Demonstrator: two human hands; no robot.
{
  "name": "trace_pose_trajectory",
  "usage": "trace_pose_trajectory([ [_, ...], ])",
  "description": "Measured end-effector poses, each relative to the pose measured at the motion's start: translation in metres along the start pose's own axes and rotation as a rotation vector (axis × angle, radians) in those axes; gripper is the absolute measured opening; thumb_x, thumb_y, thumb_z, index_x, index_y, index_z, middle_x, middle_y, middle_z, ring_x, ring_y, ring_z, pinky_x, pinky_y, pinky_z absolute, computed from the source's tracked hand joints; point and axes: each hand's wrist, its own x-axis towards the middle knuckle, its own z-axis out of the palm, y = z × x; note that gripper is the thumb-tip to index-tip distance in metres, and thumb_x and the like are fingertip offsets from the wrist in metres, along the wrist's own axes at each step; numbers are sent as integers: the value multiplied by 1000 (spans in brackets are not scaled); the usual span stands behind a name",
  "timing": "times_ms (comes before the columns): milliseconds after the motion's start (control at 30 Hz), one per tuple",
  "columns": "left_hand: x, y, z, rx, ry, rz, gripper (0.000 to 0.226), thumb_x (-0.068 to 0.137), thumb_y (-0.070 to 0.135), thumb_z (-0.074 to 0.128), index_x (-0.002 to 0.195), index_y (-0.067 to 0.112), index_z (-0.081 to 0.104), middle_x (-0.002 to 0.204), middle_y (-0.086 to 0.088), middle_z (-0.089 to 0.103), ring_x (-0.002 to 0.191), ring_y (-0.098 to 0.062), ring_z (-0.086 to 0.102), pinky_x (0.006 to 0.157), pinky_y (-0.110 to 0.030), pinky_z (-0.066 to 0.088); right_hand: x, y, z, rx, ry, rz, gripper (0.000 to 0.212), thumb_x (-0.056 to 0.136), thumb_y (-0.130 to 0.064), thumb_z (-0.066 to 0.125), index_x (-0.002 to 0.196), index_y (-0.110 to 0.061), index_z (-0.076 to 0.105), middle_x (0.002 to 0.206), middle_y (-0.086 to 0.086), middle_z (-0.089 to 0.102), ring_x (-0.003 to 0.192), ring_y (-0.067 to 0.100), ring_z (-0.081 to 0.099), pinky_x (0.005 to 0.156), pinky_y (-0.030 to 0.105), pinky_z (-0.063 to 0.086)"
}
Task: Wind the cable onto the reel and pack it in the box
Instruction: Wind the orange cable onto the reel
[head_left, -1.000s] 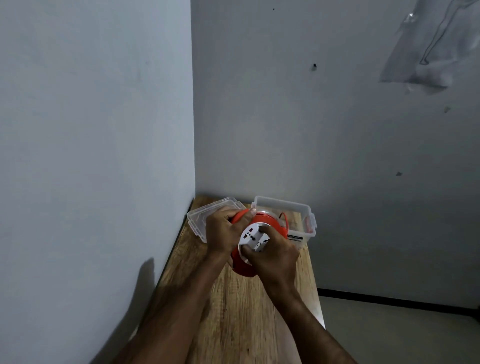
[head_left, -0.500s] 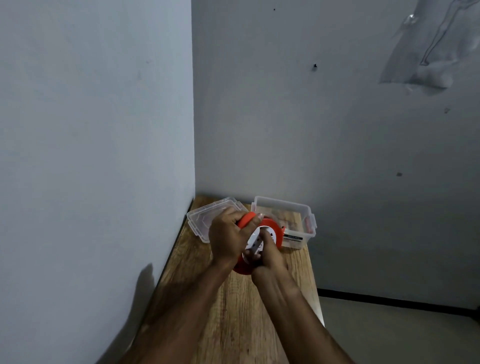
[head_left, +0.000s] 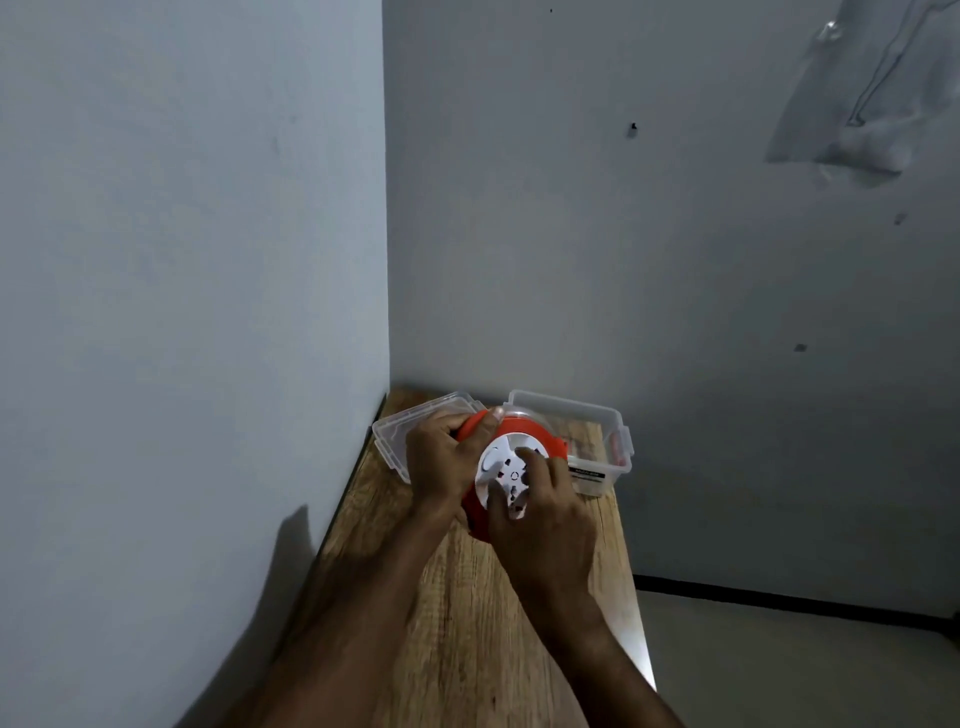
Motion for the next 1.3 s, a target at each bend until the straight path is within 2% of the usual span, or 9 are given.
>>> trace_pose_trajectory([
  [133, -3, 2, 4, -11, -3, 15, 22, 86, 33, 78, 86, 11, 73, 79, 6, 68, 66, 1, 61, 62, -14, 50, 8, 0, 3, -118, -121, -6, 72, 76, -60, 71, 132, -17, 57, 127, 14, 63, 85, 27, 73, 63, 34, 62],
  [300, 0, -2, -1, 20, -25, 24, 27, 88, 33, 77, 91, 6, 76, 82, 6, 68, 67, 3, 59, 59, -3, 47, 12, 5, 1, -87, -303, -5, 76, 72, -58, 78, 134, -24, 50, 132, 6, 54, 96, 20, 67, 73, 20, 48],
  [467, -3, -4, 0, 8, -61, 62, 25, 87, 33, 80, 86, 9, 77, 79, 10, 69, 68, -1, 65, 63, -3, 50, 20, 7, 2, 11, -280, 36, 66, 70, -59, 75, 122, -22, 58, 123, 4, 61, 99, 22, 67, 79, 35, 60],
  [567, -3, -5, 0, 1, -49, 89, 25, 86, 37, 79, 81, 12, 78, 72, 11, 71, 65, -1, 67, 59, -9, 52, 17, 11, 2, 149, -255, 119, 59, 70, -49, 83, 121, -24, 64, 112, -5, 71, 96, 8, 69, 83, 17, 55],
  [700, -2, -3, 1, 4, -30, 102, 27, 86, 40, 78, 87, 13, 80, 79, 8, 75, 69, -5, 71, 61, -21, 59, 14, 5, 3, 316, -154, 311, 59, 65, -42, 89, 119, -28, 68, 110, -6, 73, 93, 7, 69, 74, 11, 53],
  [833, -3, -3, 3, -5, 7, 115, 35, 84, 47, 78, 92, 13, 82, 85, 4, 79, 73, -6, 73, 66, -22, 60, 17, -5, 10, 399, -37, 524, 56, 61, -42, 92, 110, -31, 68, 108, -5, 73, 95, 13, 70, 78, 30, 61],
  [1067, -13, -5, 5, 83, 19, 239, 47, 85, 61, 68, 83, 15, 79, 78, 5, 75, 69, -6, 67, 62, -25, 59, 25, -18, 12, 889, -62, 1290, 48, 73, -30, 88, 110, -11, 63, 114, 11, 66, 104, 28, 64, 83, 41, 57],
  [1200, -16, -11, 6, 97, 14, 263, 47, 86, 61, 69, 78, 16, 78, 73, 6, 73, 64, -7, 66, 56, -31, 57, 33, -23, 6, 1302, -149, 1654, 78, 88, -34, 75, 147, -4, 33, 139, 22, 52, 124, 39, 51, 95, 50, 46],
  [1300, -14, -9, 2, 58, 9, 211, 42, 85, 58, 72, 79, 17, 78, 76, 8, 75, 66, -5, 68, 56, -25, 58, 35, -30, -16, 1387, -214, 1588, 58, 91, -24, 72, 134, -6, 38, 105, 21, 61, 125, 41, 53, 82, 50, 48],
])
